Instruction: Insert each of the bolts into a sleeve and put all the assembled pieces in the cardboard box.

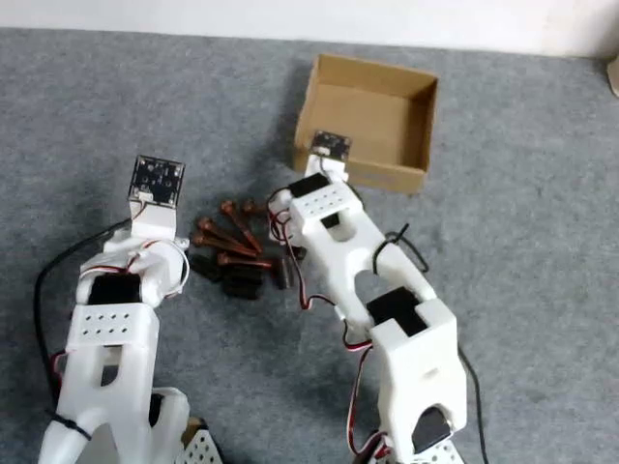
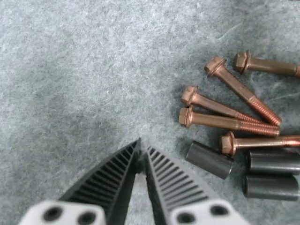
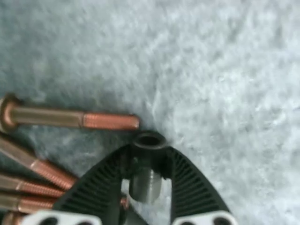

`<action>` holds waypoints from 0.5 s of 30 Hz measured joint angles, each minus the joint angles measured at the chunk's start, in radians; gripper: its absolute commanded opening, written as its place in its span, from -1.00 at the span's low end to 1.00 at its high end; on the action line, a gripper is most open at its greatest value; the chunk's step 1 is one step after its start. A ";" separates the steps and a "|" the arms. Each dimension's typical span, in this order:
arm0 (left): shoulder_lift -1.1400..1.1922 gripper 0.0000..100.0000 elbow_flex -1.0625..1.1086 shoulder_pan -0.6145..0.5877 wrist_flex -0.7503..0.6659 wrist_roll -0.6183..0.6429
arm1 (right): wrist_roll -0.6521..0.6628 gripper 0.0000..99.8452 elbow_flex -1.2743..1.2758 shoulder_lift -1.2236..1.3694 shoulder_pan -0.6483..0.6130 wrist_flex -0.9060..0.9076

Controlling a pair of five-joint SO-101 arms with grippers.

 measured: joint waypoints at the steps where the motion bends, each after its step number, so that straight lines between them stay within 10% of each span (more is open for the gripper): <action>1: 0.000 -0.99 0.000 0.000 0.000 0.000 | 0.000 -0.99 0.003 -0.025 0.000 0.003; 15: 0.000 -0.99 0.000 0.000 0.000 0.000 | 0.091 -0.99 0.091 -0.192 -0.002 0.026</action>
